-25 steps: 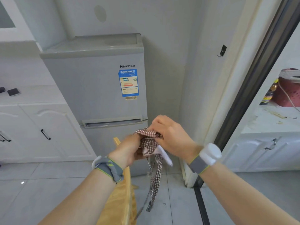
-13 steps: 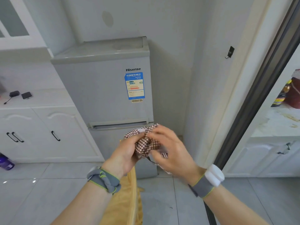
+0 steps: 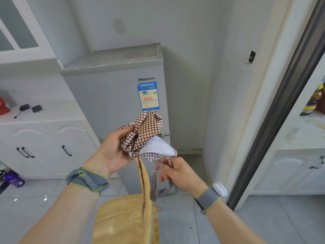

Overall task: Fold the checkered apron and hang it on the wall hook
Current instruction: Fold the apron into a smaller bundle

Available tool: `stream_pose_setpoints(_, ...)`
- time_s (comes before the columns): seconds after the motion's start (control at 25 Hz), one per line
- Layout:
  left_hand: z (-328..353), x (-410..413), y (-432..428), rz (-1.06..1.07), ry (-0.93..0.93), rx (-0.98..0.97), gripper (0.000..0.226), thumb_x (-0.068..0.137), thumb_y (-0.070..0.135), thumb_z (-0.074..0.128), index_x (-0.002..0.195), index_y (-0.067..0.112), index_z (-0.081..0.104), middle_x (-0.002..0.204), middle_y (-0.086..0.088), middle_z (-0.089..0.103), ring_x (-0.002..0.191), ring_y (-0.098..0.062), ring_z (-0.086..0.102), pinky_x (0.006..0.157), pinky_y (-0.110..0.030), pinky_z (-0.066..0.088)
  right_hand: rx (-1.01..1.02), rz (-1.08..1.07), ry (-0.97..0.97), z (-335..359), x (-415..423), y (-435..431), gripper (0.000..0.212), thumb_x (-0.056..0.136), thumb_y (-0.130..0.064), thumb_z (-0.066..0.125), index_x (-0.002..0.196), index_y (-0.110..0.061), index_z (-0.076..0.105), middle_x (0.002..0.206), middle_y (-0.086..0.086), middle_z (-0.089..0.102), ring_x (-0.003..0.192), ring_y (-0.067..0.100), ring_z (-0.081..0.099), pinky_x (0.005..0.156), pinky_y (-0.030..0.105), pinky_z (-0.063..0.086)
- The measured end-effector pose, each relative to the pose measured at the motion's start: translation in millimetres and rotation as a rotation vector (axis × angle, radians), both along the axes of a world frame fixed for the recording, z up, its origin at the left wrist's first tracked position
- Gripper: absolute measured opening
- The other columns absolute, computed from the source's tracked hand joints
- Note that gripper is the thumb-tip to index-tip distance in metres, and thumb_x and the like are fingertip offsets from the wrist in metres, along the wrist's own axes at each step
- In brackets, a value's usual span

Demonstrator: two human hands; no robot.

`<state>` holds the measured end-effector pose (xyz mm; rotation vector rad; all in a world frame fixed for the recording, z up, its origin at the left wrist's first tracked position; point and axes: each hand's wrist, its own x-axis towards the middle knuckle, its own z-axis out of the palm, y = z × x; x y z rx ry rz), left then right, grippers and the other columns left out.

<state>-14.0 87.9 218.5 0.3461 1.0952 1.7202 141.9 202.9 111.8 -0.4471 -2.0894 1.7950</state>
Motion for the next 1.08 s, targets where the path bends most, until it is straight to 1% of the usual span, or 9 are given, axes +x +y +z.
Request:
stream_pose_setpoints(0.12,-5.1,-13.4,-5.7,0.037,0.003,0.001,0.032,0.095,0.023,0.047,0.117,0.007,0.064,0.117,-0.015,0.063,0.111,-0.03,0.058,0.113,-0.048,0.032,-0.177,-0.074,0.099,2.4,8.6,12.7,0.027,0.1,-0.014,0.047,0.085,-0.005,0.068,0.049,-0.005,0.046,0.049,0.019,0.045,0.053,0.033,0.048)
stream_pose_setpoints(0.28,-10.5,-30.5,-13.6,0.068,-0.013,-0.027,0.039,0.093,0.025,0.048,0.128,0.01,0.058,0.134,-0.016,0.053,0.13,-0.034,0.045,0.114,-0.053,0.029,-0.195,-0.185,0.07,6.1,25.8,43.3,0.032,0.1,-0.014,0.044,0.083,-0.001,0.067,0.068,0.011,0.06,0.064,0.021,0.057,0.064,0.031,0.051)
stream_pose_setpoints(0.52,-15.1,-34.1,-15.1,0.097,0.044,-0.126,0.031,0.093,0.023,0.05,0.115,0.009,0.066,0.113,-0.012,0.067,0.101,-0.028,0.064,0.105,-0.046,0.04,-0.865,-0.081,0.158,19.5,46.2,99.7,0.02,0.085,-0.026,0.048,0.068,-0.015,0.052,0.043,-0.009,0.025,0.034,0.008,0.026,0.038,0.023,0.036)
stream_pose_setpoints(0.64,-12.8,-35.2,-16.6,0.168,0.09,-0.154,0.026,0.094,0.022,0.049,0.104,0.011,0.069,0.1,-0.009,0.072,0.085,-0.023,0.071,0.088,-0.039,0.054,-0.937,-0.099,0.191,18.1,58.3,127.4,0.02,0.075,-0.026,0.067,0.062,-0.017,0.055,0.047,-0.009,0.012,0.035,0.008,0.01,0.03,0.019,0.025)
stream_pose_setpoints(0.72,-14.3,-31.8,-15.2,0.184,0.189,-0.263,0.025,0.094,0.024,0.05,0.106,0.013,0.069,0.096,-0.006,0.073,0.077,-0.019,0.07,0.073,-0.031,0.056,-0.976,-0.19,0.272,10.6,58.7,144.6,0.038,0.043,-0.022,0.091,0.06,-0.018,0.057,0.044,-0.008,0.015,0.032,0.007,0.012,0.028,0.018,0.022)
stream_pose_setpoints(0.8,-16.1,-25.4,-11.7,0.188,0.304,-0.392,0.021,0.093,0.029,0.054,0.097,0.015,0.068,0.077,-0.002,0.073,0.057,-0.014,0.066,0.049,-0.022,0.048,-0.995,-0.318,0.323,3.4,54.0,159.4,0.057,0.016,-0.022,0.096,0.057,-0.017,0.056,0.036,-0.006,0.025,0.026,0.005,0.021,0.026,0.018,0.021)
stream_pose_setpoints(0.88,-15.6,-23.2,-9.2,0.223,0.349,-0.46,0.018,0.09,0.033,0.057,0.085,0.017,0.063,0.057,0.002,0.063,0.036,-0.012,0.052,0.034,-0.014,0.027,-0.996,-0.344,0.351,2.7,50.8,168.9,0.062,0.01,-0.026,0.096,0.056,-0.018,0.056,0.034,-0.006,0.028,0.025,0.004,0.024,0.025,0.018,0.021)
stream_pose_setpoints(0.96,-13.0,-25.9,-10.3,0.299,0.324,-0.456,0.018,0.09,0.032,0.057,0.082,0.017,0.062,0.051,0.003,0.06,0.03,-0.011,0.047,0.033,-0.011,0.02,-1.035,-0.288,0.335,2.0,56.1,171.9,0.057,0.018,-0.028,0.098,0.053,-0.02,0.055,0.038,-0.008,0.02,0.03,0.005,0.018,0.027,0.018,0.023)
stream_pose_setpoints(1.08,-12.9,-26.8,-11.2,0.362,0.291,-0.431,0.022,0.089,0.032,0.057,0.093,0.014,0.069,0.064,0.002,0.071,0.049,-0.013,0.062,0.045,-0.019,0.042,-1.08,-0.225,0.289,-11.4,66.7,169.1,0.054,0.026,-0.027,0.1,0.049,-0.02,0.051,0.047,-0.008,0.011,0.039,0.005,0.01,0.029,0.017,0.025)
